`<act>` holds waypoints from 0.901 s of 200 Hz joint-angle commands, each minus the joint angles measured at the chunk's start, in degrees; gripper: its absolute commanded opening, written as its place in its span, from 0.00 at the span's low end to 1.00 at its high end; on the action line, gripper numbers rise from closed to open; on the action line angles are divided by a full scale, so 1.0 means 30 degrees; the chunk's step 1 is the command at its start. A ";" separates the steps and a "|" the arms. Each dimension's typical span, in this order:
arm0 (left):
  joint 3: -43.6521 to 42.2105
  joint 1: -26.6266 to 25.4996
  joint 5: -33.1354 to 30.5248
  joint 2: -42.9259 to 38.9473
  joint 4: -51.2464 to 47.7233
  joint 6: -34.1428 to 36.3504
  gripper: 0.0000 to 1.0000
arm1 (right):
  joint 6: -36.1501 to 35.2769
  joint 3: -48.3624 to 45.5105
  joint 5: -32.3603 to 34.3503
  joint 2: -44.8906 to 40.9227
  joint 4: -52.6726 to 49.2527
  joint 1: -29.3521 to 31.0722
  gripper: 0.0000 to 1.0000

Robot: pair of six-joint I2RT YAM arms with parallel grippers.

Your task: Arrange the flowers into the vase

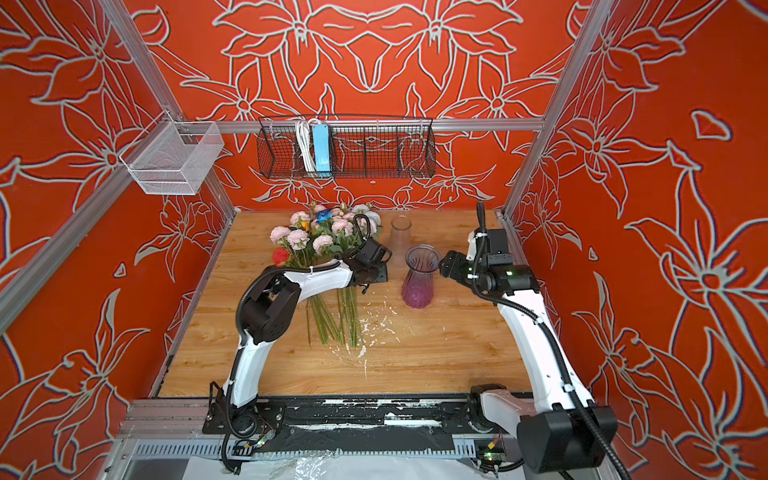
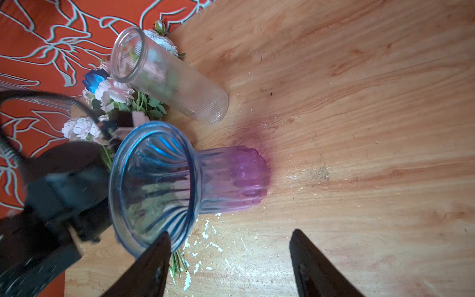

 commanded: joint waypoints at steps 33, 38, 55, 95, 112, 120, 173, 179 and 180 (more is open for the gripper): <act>-0.4064 -0.0576 0.2124 -0.6909 -0.0588 0.1427 0.56 | -0.0303 0.1499 0.0209 0.1843 0.0567 -0.0062 0.72; -0.4550 -0.0575 0.2046 -0.7630 -0.0711 0.1385 0.56 | -0.0361 0.1471 0.0177 0.1999 0.0613 -0.0048 0.72; -0.6110 -0.0575 0.1668 -1.0157 -0.1040 0.1438 0.57 | -0.0484 0.1455 0.0183 0.2498 0.0722 -0.0023 0.67; -0.6933 -0.0487 -0.0910 -1.4018 -0.5491 0.1438 0.62 | -0.0574 0.1455 -0.0424 0.3326 0.1414 0.0221 0.51; -0.7858 -0.0389 -0.2045 -1.5596 -0.6177 0.1176 0.68 | -0.0662 0.1546 -0.0469 0.3559 0.1520 0.0354 0.43; -0.8385 -0.0266 -0.2377 -1.6286 -0.6379 0.0945 0.70 | -0.0661 0.1601 -0.0443 0.3664 0.1566 0.0461 0.41; -1.1033 0.0560 -0.2831 -1.8313 -0.6467 0.0519 0.75 | -0.0664 0.1216 -0.0474 0.3276 0.1579 0.0769 0.28; -1.1158 0.0567 -0.2784 -1.8250 -0.6269 0.0591 0.75 | -0.0663 0.1129 -0.0549 0.3210 0.1623 0.0786 0.27; -1.1170 0.0567 -0.2774 -1.8220 -0.6236 0.0633 0.75 | -0.0663 0.1109 -0.0582 0.3196 0.1631 0.0794 0.27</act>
